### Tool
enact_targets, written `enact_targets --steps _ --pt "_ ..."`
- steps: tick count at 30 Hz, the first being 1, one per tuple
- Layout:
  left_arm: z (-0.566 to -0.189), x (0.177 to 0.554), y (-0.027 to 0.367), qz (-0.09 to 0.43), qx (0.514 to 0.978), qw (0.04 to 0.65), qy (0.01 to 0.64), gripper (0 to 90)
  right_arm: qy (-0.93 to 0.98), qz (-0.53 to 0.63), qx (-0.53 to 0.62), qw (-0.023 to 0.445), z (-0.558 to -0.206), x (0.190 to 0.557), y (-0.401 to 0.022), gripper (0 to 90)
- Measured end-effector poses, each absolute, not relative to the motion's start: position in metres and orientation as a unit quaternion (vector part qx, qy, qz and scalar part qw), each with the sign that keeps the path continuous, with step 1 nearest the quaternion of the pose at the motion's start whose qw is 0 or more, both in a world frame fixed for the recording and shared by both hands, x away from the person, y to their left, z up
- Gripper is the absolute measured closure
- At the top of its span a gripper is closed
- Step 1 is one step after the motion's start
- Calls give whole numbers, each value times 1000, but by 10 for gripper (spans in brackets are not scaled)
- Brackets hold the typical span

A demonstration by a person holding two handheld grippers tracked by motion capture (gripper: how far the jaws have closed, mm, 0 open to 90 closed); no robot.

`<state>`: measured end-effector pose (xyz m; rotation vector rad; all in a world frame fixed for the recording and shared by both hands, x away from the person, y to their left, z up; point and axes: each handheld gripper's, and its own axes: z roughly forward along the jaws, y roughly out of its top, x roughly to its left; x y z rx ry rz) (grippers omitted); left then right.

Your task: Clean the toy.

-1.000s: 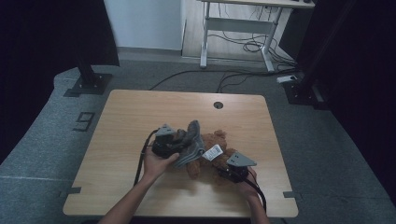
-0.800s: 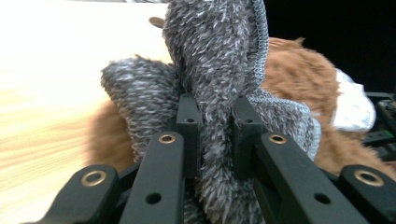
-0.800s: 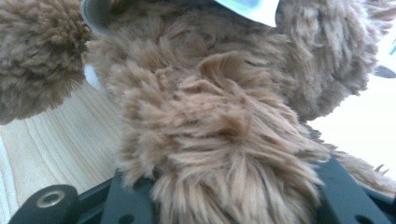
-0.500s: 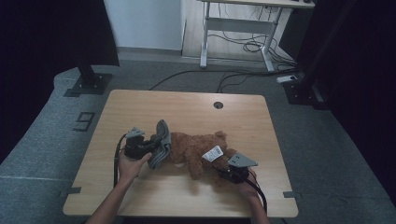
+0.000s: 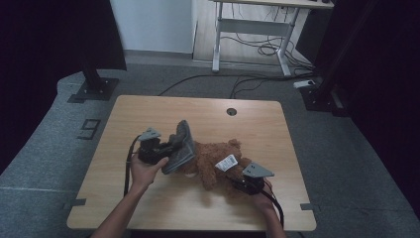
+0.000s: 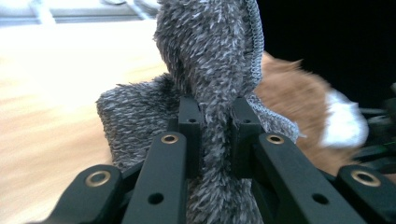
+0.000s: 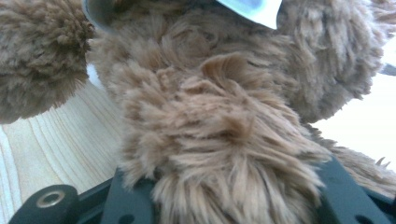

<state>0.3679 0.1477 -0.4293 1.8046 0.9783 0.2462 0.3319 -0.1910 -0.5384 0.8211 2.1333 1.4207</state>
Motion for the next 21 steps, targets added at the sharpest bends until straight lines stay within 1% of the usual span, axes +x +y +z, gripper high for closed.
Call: enact_targets --steps 8,12,15,18,21 --pt "-416 371 62 68 789 503 346 784 772 515 297 224 -539 332 -191 563" --pt "-423 368 30 71 812 480 325 782 772 514 299 223 -538 332 -191 562" --pt "-432 371 28 67 813 472 334 778 776 509 298 224 -539 331 -191 562" --pt "-435 373 40 76 809 469 345 777 776 510 299 221 -540 332 -191 562" --pt "-439 377 62 85 804 463 363 778 776 510 299 219 -540 332 -191 562"
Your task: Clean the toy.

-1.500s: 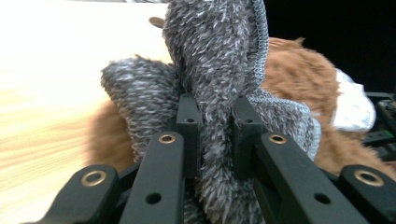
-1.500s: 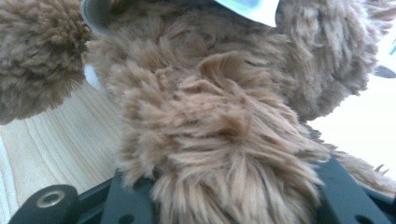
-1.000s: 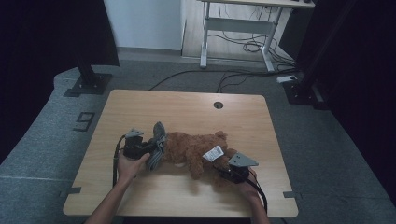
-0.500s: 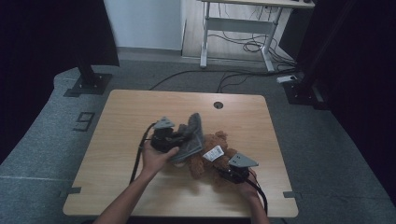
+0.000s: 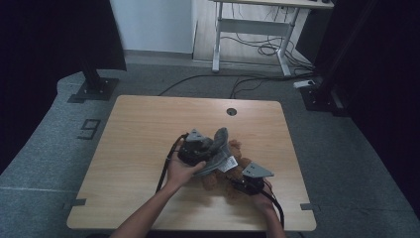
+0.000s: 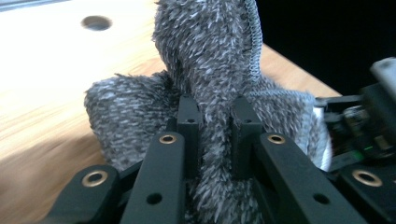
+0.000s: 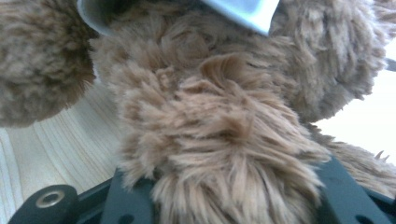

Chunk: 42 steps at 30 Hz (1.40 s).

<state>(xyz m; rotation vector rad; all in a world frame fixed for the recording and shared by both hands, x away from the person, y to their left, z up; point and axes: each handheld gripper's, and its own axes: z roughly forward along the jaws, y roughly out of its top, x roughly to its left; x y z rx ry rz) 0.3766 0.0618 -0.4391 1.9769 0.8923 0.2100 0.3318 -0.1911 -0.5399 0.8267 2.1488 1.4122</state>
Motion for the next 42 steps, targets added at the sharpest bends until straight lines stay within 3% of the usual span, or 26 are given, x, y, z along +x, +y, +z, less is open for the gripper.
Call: enact_targets --steps 11,21,26,32,42 --pt "-447 377 149 112 765 470 425 778 775 513 302 214 -541 332 -192 561" --pt "-483 384 189 99 748 445 482 778 774 513 303 213 -541 332 -192 561" --pt "-496 387 194 92 755 423 493 779 773 514 305 211 -542 333 -194 561" --pt "-471 385 191 115 750 443 478 780 771 516 304 216 -541 332 -194 560" --pt "-424 394 132 129 777 461 408 778 771 518 291 230 -541 333 -193 550"
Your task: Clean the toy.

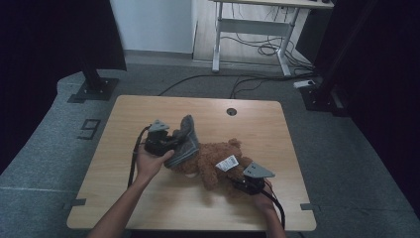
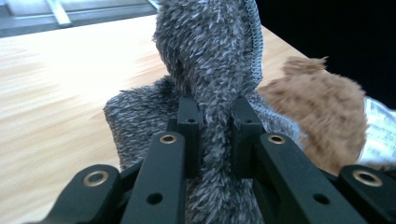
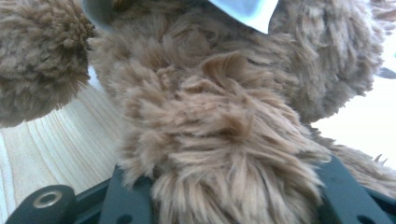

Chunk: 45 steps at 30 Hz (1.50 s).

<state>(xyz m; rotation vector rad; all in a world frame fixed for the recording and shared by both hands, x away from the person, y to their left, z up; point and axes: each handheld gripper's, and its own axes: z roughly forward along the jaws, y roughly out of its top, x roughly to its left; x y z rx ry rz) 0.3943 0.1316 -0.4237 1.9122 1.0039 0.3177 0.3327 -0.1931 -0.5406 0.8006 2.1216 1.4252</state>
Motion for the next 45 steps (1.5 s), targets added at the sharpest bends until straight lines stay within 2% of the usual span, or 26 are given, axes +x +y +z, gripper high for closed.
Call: enact_targets --steps 4,7,9,12,16,21,30,34,38,41,45 --pt "-431 407 104 130 794 438 402 775 773 516 285 233 -541 332 -193 536" --pt "-443 411 97 121 799 429 403 775 774 514 286 235 -541 333 -194 514" --pt "-449 409 98 119 798 431 404 776 774 512 289 234 -541 333 -195 442" --pt "-453 404 104 116 796 437 404 778 770 519 315 196 -538 333 -199 298" --pt "-458 395 113 112 790 448 402 780 761 537 323 166 -528 330 -205 196" --pt "-462 385 119 109 783 463 401 781 749 552 334 152 -513 329 -214 132" --pt "-464 374 121 106 781 473 394 781 717 573 372 138 -500 333 -211 108" --pt "-466 370 124 102 777 479 395 782 733 552 379 120 -505 343 -193 10" --pt "-469 368 129 91 772 486 400 782 742 546 377 101 -508 347 -185 0" --pt "-469 367 130 92 772 485 401 782 753 536 369 91 -511 346 -179 33" --pt "-470 365 132 92 771 485 401 782 758 534 364 91 -516 344 -177 194"
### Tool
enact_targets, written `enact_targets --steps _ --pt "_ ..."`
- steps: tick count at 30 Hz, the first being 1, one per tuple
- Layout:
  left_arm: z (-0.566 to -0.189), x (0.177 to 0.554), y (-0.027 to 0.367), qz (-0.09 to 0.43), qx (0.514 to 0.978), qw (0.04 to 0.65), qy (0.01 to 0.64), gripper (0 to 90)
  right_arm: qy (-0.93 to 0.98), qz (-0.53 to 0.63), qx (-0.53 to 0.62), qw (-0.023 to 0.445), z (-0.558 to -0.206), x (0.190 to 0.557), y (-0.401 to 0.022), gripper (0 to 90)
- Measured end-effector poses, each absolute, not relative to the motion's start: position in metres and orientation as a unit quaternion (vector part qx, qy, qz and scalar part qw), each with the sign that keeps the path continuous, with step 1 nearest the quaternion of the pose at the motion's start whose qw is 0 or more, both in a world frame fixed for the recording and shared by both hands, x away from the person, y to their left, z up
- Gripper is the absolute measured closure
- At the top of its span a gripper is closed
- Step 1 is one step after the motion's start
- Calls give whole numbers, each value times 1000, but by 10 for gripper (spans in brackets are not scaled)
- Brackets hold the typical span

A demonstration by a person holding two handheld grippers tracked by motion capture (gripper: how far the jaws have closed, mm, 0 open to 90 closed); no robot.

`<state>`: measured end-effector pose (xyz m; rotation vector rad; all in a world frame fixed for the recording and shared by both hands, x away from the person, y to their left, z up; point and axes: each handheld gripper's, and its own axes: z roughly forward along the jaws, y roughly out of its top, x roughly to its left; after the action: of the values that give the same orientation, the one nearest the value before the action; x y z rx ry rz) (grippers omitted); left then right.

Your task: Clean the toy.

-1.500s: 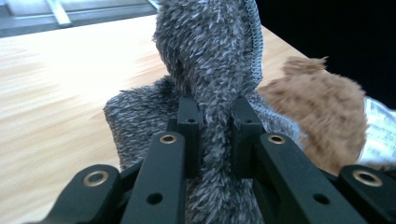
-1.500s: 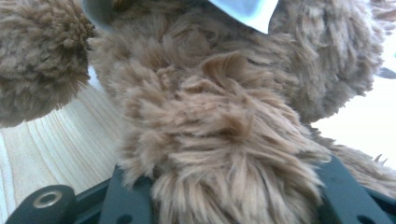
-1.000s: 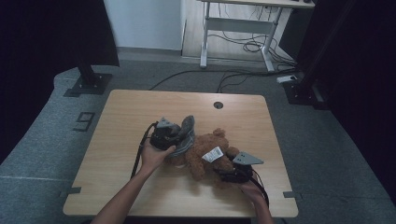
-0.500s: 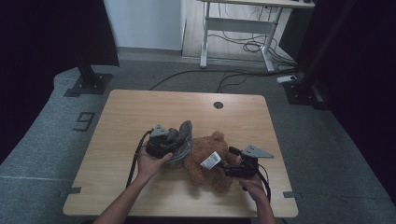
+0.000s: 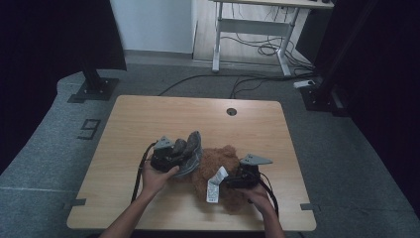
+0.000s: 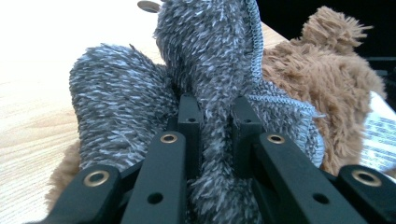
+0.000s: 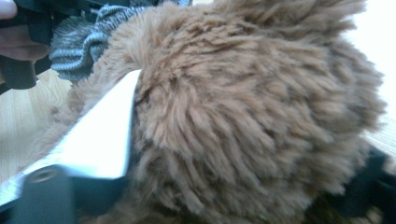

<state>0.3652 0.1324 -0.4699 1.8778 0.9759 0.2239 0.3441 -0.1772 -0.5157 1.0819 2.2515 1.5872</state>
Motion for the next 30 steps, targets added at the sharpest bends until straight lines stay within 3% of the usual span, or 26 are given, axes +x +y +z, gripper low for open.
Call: enact_targets --steps 5,10,18,25,30 --pt "-469 364 133 91 772 486 401 782 762 538 346 100 -518 342 -180 401" --pt "-458 362 136 80 769 494 398 781 765 542 317 142 -517 337 -178 474" --pt "-417 362 101 82 769 524 356 780 759 535 273 250 -509 331 -168 501" --pt "-415 363 33 63 794 513 319 775 760 539 260 254 -512 330 -165 497" --pt "-429 370 29 51 793 510 329 774 758 542 263 252 -520 330 -174 501"
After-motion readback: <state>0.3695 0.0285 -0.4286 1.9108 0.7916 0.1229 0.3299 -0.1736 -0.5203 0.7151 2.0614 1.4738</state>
